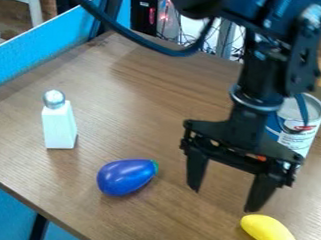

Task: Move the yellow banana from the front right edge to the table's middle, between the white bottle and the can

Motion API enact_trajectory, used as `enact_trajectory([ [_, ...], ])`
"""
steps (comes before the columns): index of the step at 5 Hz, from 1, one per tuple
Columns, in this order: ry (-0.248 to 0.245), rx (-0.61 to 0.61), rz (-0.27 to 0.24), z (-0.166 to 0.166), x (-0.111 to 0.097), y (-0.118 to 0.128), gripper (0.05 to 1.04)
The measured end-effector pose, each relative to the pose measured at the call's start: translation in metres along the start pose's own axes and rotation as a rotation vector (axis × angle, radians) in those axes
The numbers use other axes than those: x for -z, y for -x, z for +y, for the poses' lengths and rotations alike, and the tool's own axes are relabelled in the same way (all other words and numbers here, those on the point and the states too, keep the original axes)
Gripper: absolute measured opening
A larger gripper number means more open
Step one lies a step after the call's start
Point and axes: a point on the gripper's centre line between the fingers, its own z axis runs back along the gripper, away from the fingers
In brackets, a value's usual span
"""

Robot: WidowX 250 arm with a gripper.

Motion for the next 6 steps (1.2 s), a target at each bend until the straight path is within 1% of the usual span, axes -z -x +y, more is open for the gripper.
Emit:
enact_trajectory([
  [1,-0.067,0.001,0.008,-0.028,0.016,0.000,1.001],
  [2,-0.045,0.053,0.008,-0.045,0.019,-0.004,1.001],
  [4,-0.023,0.052,0.010,-0.061,0.022,0.000,1.001],
  [5,-0.039,0.031,0.042,-0.063,0.034,0.002,1.001],
  [6,-0.083,0.036,0.099,-0.067,0.045,0.012,1.001],
])
